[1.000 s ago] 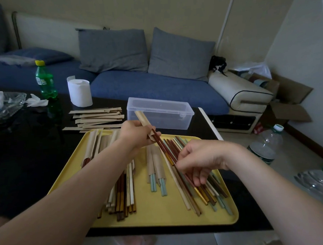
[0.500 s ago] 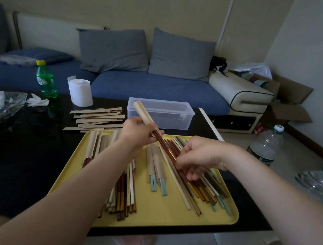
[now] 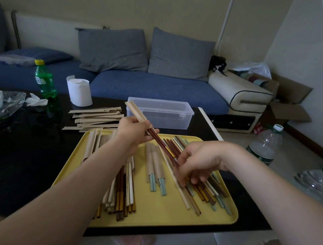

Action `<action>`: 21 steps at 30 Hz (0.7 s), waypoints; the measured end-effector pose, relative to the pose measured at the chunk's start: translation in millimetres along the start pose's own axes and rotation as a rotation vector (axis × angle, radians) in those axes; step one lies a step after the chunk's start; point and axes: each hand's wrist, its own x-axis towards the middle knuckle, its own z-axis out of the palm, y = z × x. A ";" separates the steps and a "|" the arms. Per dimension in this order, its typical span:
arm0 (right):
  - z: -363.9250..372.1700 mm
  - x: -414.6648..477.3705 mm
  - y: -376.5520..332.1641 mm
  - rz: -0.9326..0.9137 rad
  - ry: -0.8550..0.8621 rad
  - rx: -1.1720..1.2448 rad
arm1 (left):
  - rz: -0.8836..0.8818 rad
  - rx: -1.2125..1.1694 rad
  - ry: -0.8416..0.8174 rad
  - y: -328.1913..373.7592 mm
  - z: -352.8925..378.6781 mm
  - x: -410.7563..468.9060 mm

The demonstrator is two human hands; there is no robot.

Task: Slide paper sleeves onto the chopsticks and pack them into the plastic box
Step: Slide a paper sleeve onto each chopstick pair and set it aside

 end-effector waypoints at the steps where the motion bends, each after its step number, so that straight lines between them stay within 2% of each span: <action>1: -1.2 -0.6 2.1 0.021 -0.047 0.018 | -0.007 -0.004 0.015 0.5 -0.5 0.4; 4: 0.5 0.5 4.7 0.044 -0.058 0.154 | -0.031 -0.035 0.025 1.4 -1.0 -0.6; 10: 14.0 13.1 0.1 -0.101 0.197 0.378 | -0.087 0.119 -0.092 1.0 -0.9 -5.2; 13: 15.8 15.0 -5.0 -0.156 0.261 0.372 | -0.094 0.163 -0.102 3.9 -2.8 -5.2; 17: 19.6 12.6 -12.1 -0.181 0.249 0.350 | -0.095 0.209 -0.085 10.1 -9.5 -1.3; 21: 26.1 9.4 -24.7 -0.285 0.257 0.284 | -0.125 0.370 -0.118 18.0 -14.9 -4.2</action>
